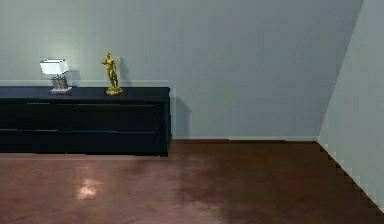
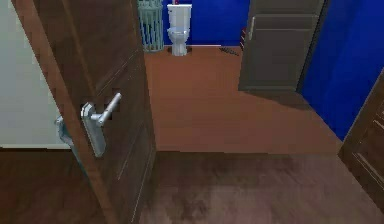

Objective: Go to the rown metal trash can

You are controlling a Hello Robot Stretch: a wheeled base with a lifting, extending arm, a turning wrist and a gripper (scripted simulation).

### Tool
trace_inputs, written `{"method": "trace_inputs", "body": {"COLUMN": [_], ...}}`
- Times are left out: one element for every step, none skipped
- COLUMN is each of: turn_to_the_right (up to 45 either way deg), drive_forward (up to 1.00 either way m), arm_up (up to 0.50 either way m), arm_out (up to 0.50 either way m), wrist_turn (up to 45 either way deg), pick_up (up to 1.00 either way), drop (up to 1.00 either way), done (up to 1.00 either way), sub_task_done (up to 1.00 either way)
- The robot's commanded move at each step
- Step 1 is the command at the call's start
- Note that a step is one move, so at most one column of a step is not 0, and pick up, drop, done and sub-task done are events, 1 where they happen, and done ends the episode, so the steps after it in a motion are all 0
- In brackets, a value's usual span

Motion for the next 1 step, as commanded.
{"method": "trace_inputs", "body": {"turn_to_the_right": [0.0], "drive_forward": [0.50], "arm_up": [0.00], "arm_out": [0.00], "wrist_turn": [0.0], "pick_up": [0.00], "drop": [0.00], "done": [0.00], "sub_task_done": [0.00]}}
